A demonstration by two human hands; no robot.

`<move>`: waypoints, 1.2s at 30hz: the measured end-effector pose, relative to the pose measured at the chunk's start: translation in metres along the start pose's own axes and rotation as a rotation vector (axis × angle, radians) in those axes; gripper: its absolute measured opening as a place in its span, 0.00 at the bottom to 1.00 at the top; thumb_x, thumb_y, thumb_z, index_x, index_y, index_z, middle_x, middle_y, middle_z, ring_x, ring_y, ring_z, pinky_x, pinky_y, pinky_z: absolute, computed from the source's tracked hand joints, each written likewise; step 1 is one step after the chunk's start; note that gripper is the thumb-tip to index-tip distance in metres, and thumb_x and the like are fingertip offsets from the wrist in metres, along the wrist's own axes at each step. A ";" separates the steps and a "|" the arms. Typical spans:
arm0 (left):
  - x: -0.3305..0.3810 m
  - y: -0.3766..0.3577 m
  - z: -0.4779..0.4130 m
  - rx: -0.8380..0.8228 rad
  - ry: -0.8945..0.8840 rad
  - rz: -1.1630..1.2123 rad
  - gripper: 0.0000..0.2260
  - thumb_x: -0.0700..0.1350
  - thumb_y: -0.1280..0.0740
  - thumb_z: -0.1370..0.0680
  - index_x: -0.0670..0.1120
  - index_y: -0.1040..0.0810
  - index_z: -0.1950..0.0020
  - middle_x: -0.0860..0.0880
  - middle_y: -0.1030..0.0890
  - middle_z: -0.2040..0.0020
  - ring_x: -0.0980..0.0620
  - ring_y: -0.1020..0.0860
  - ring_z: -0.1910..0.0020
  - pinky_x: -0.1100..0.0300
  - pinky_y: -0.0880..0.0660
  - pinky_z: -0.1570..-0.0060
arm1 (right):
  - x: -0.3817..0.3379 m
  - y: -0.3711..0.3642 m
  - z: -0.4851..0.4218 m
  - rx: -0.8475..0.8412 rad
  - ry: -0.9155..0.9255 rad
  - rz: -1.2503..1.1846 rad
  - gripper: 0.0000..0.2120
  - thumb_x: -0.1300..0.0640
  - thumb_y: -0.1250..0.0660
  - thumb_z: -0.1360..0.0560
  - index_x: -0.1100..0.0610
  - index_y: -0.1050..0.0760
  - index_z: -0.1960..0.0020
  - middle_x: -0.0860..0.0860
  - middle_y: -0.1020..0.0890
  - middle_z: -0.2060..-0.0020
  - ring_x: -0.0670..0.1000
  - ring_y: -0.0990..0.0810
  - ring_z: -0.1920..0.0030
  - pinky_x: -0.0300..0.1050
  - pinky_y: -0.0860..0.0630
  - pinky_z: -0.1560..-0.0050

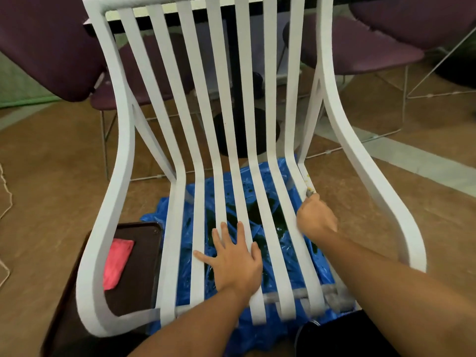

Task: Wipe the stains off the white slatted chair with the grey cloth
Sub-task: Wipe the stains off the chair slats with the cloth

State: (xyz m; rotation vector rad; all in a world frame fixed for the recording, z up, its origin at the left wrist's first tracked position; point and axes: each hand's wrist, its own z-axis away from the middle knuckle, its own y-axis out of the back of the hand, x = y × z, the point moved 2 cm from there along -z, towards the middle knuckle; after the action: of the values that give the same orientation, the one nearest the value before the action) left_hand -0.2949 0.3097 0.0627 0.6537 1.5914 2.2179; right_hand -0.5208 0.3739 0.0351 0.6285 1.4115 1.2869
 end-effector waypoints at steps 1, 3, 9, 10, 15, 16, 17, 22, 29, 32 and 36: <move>0.000 0.001 0.002 -0.001 0.000 0.005 0.28 0.62 0.56 0.17 0.58 0.58 0.18 0.46 0.59 0.17 0.41 0.60 0.19 0.20 0.57 0.33 | 0.006 0.001 0.011 -0.005 0.013 0.031 0.12 0.59 0.45 0.21 0.61 0.30 0.39 0.60 0.21 0.45 0.62 0.19 0.48 0.53 0.23 0.53; 0.000 0.002 0.003 -0.003 -0.001 0.013 0.28 0.62 0.56 0.17 0.58 0.57 0.18 0.46 0.58 0.17 0.40 0.59 0.19 0.20 0.57 0.33 | 0.019 0.001 0.028 -0.002 0.032 0.100 0.13 0.59 0.44 0.21 0.62 0.30 0.39 0.58 0.20 0.46 0.60 0.18 0.49 0.48 0.26 0.60; 0.000 0.003 0.005 0.001 0.002 0.021 0.28 0.62 0.56 0.17 0.58 0.56 0.18 0.47 0.56 0.17 0.41 0.58 0.19 0.20 0.56 0.33 | 0.038 0.009 0.070 -0.058 0.010 0.104 0.13 0.55 0.45 0.20 0.60 0.31 0.39 0.57 0.22 0.46 0.60 0.21 0.49 0.49 0.27 0.57; 0.000 0.003 0.005 0.002 0.003 0.017 0.28 0.62 0.56 0.17 0.58 0.56 0.18 0.47 0.55 0.17 0.41 0.57 0.19 0.20 0.56 0.33 | 0.041 0.010 0.075 -0.043 -0.002 0.076 0.13 0.55 0.45 0.19 0.60 0.31 0.39 0.58 0.22 0.46 0.60 0.21 0.49 0.50 0.26 0.56; 0.000 0.004 0.008 0.019 -0.003 0.012 0.28 0.63 0.56 0.17 0.58 0.55 0.18 0.46 0.54 0.17 0.41 0.56 0.18 0.20 0.55 0.32 | 0.051 0.014 0.093 0.006 -0.071 -0.028 0.13 0.54 0.48 0.17 0.60 0.30 0.41 0.59 0.19 0.47 0.60 0.19 0.49 0.49 0.27 0.57; 0.000 0.005 0.008 0.021 -0.004 0.015 0.28 0.63 0.56 0.17 0.58 0.55 0.18 0.46 0.54 0.17 0.41 0.56 0.18 0.20 0.55 0.32 | 0.051 0.016 0.094 0.007 -0.076 -0.027 0.13 0.54 0.49 0.17 0.60 0.30 0.41 0.59 0.19 0.46 0.60 0.19 0.49 0.48 0.28 0.57; 0.001 0.005 0.008 0.023 -0.005 0.017 0.28 0.63 0.56 0.17 0.58 0.55 0.18 0.46 0.54 0.17 0.41 0.56 0.18 0.20 0.55 0.32 | 0.050 0.017 0.095 0.010 -0.076 -0.028 0.13 0.54 0.49 0.17 0.60 0.30 0.41 0.59 0.19 0.46 0.60 0.19 0.49 0.48 0.29 0.58; 0.001 0.004 0.007 0.024 -0.009 0.014 0.28 0.62 0.56 0.17 0.58 0.55 0.18 0.46 0.54 0.17 0.41 0.56 0.18 0.20 0.55 0.33 | 0.046 0.018 0.089 -0.017 -0.087 0.003 0.12 0.56 0.48 0.17 0.60 0.31 0.40 0.58 0.19 0.47 0.60 0.18 0.49 0.48 0.27 0.59; 0.001 -0.001 0.003 0.022 -0.006 0.002 0.28 0.62 0.56 0.17 0.58 0.56 0.18 0.46 0.55 0.17 0.41 0.58 0.18 0.20 0.55 0.33 | 0.029 0.014 0.058 -0.057 0.048 0.159 0.12 0.56 0.47 0.20 0.59 0.30 0.41 0.55 0.24 0.49 0.58 0.23 0.51 0.49 0.29 0.58; 0.001 -0.003 0.002 0.024 -0.011 0.006 0.28 0.62 0.56 0.17 0.58 0.57 0.18 0.47 0.56 0.17 0.41 0.59 0.19 0.20 0.55 0.33 | 0.020 0.009 0.040 -0.050 0.056 0.140 0.13 0.56 0.47 0.20 0.59 0.30 0.40 0.56 0.23 0.46 0.59 0.22 0.49 0.50 0.28 0.57; 0.001 -0.004 0.000 0.016 -0.013 0.011 0.28 0.62 0.56 0.17 0.59 0.58 0.18 0.47 0.58 0.17 0.41 0.60 0.19 0.20 0.56 0.33 | 0.008 0.000 0.016 -0.019 0.011 0.045 0.15 0.56 0.51 0.19 0.59 0.31 0.37 0.57 0.22 0.42 0.60 0.20 0.45 0.55 0.23 0.49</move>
State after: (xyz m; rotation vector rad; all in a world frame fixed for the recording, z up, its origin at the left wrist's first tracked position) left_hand -0.2956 0.3116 0.0591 0.6815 1.6041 2.2064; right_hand -0.5085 0.3863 0.0345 0.6443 1.4002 1.3393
